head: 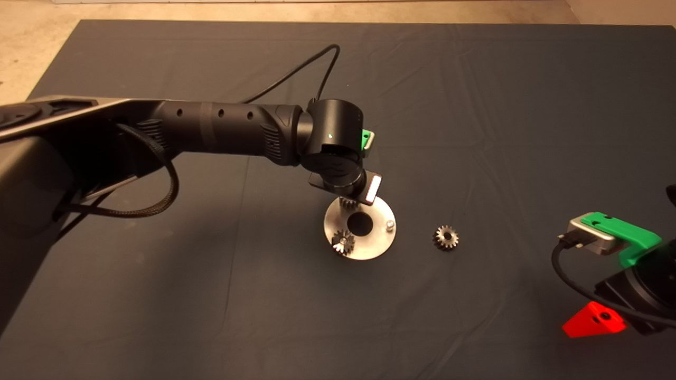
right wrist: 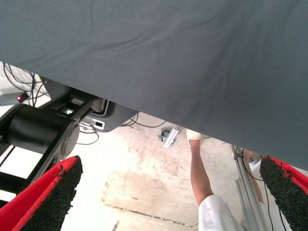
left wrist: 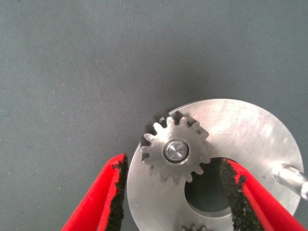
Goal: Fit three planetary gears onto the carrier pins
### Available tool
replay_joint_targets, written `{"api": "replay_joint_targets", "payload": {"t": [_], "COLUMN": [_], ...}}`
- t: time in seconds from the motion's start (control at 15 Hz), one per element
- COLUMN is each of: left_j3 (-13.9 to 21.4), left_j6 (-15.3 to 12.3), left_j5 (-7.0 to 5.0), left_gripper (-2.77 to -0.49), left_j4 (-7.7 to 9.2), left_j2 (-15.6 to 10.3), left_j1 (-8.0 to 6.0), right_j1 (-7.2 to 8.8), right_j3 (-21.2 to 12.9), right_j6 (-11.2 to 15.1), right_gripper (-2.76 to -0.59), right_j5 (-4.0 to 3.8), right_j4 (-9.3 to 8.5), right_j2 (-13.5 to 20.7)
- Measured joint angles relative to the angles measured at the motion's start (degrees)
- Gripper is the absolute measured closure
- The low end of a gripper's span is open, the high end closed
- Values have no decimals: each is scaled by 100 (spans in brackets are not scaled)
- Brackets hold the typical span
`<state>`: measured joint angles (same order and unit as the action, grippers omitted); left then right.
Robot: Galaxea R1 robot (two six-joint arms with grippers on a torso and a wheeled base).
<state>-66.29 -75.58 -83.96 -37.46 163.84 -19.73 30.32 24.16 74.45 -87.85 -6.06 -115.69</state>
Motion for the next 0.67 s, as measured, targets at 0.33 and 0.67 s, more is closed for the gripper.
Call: {"api": "replay_joint_targets", "payload": {"t": [0.33, 0.67], "left_j3": [947, 2444], "left_j6": [-531, -1295], "left_j5": [2, -355], "left_gripper": [-145, -174], "left_j4": [424, 1650], "left_j2": [-613, -2135], "left_j1": [-647, -893], "right_j1": [0, 2], "right_j3": [0, 143], "right_j6": [0, -431], "right_gripper": [-275, -275], "right_j5": [-2, 14], "right_j4": [0, 0], "right_j2": [0, -49]}}
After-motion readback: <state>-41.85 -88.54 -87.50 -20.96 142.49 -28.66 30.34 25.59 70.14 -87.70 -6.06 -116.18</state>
